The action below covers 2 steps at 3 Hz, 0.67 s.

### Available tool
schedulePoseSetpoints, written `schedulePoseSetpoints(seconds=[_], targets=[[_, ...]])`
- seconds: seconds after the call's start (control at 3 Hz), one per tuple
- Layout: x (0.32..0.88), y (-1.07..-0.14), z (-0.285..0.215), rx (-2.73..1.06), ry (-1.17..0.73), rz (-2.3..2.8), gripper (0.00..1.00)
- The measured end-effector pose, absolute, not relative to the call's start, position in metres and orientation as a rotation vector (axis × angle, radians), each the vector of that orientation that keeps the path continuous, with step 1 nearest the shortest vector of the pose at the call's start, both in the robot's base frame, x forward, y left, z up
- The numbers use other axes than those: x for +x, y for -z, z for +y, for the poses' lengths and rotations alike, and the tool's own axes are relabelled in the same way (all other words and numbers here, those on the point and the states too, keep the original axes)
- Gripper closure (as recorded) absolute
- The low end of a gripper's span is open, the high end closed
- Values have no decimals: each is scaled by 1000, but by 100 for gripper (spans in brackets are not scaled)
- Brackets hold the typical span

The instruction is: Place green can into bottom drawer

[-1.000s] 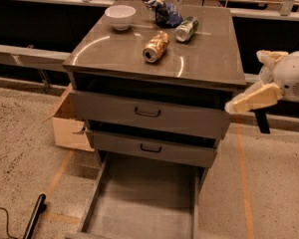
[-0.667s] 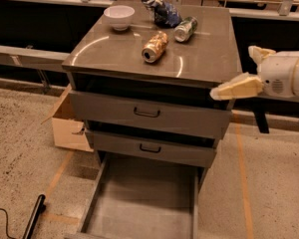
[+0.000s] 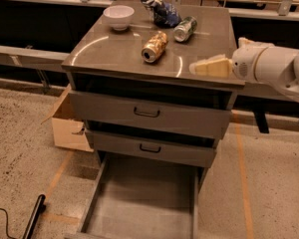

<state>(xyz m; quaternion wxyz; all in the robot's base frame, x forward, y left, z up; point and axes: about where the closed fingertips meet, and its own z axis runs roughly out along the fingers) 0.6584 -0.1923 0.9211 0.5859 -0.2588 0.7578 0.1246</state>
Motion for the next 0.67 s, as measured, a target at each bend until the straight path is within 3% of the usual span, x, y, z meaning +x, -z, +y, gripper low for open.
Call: schedulePoseSetpoints(seconds=[0.67], targets=[[689, -921, -194, -446, -253, 1751, 0]])
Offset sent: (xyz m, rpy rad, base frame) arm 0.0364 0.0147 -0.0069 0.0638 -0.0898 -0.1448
